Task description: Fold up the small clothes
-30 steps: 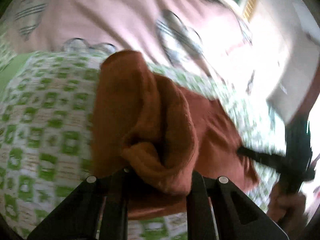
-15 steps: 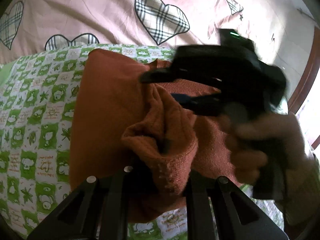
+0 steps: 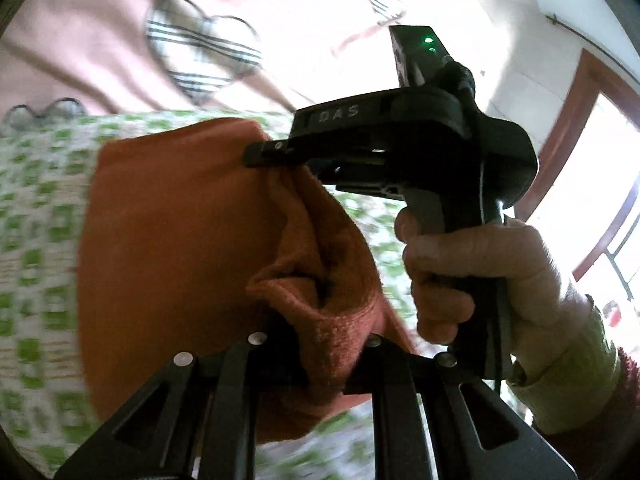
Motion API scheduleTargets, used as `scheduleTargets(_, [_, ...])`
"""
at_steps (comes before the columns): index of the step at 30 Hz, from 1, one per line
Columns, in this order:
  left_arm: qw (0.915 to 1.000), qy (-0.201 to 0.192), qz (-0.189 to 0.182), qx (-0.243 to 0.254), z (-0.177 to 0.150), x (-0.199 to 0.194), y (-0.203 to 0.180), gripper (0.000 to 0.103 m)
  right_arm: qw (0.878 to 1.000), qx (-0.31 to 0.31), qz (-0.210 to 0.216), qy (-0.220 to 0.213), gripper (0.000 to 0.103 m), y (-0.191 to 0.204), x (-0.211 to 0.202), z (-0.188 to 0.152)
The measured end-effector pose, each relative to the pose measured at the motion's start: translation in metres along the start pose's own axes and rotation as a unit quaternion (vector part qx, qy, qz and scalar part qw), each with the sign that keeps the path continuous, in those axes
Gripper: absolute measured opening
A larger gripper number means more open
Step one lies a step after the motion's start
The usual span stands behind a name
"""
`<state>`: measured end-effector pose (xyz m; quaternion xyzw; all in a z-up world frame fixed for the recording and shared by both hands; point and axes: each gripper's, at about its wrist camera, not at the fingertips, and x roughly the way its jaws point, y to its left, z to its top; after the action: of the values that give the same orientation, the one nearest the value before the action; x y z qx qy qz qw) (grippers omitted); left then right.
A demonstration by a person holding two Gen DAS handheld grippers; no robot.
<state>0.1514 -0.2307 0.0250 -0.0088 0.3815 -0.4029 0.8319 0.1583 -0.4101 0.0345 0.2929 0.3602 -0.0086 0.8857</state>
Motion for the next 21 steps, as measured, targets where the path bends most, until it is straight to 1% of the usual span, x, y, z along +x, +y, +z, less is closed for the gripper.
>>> scheduleTargets(2, [0.9999, 0.014, -0.003, 0.003, -0.005, 0.016, -0.012, 0.013, 1.0, 0.011, -0.016, 0.004, 0.015, -0.02, -0.005, -0.005])
scheduleTargets(5, [0.9993, 0.034, -0.008, -0.008, -0.014, 0.034, -0.018, 0.013, 0.999, 0.018, -0.032, 0.013, 0.015, -0.044, -0.007, -0.012])
scheduleTargets(9, [0.999, 0.038, -0.012, -0.02, -0.018, 0.041, -0.018, 0.013, 0.999, 0.003, -0.031, 0.007, 0.015, -0.048, -0.01, -0.012])
scheduleTargets(12, [0.9986, 0.046, -0.013, -0.024, -0.019, 0.046, -0.018, 0.013, 0.999, -0.014, -0.046, 0.01, 0.014, -0.051, -0.005, -0.015])
scheduleTargets(17, [0.9983, 0.052, -0.016, -0.018, -0.023, 0.05, -0.022, 0.013, 0.999, 0.006, -0.04, 0.004, 0.014, -0.066, -0.007, -0.023])
scheduleTargets(19, [0.9979, 0.059, -0.022, -0.014, -0.024, 0.054, -0.024, 0.016, 0.999, 0.011, -0.041, 0.001, 0.014, -0.068, -0.009, -0.025])
scheduleTargets(21, [0.997, 0.071, -0.028, -0.008, -0.019, 0.062, -0.021, 0.023, 0.999, 0.008, -0.052, 0.001, 0.014, -0.069, -0.009, -0.026])
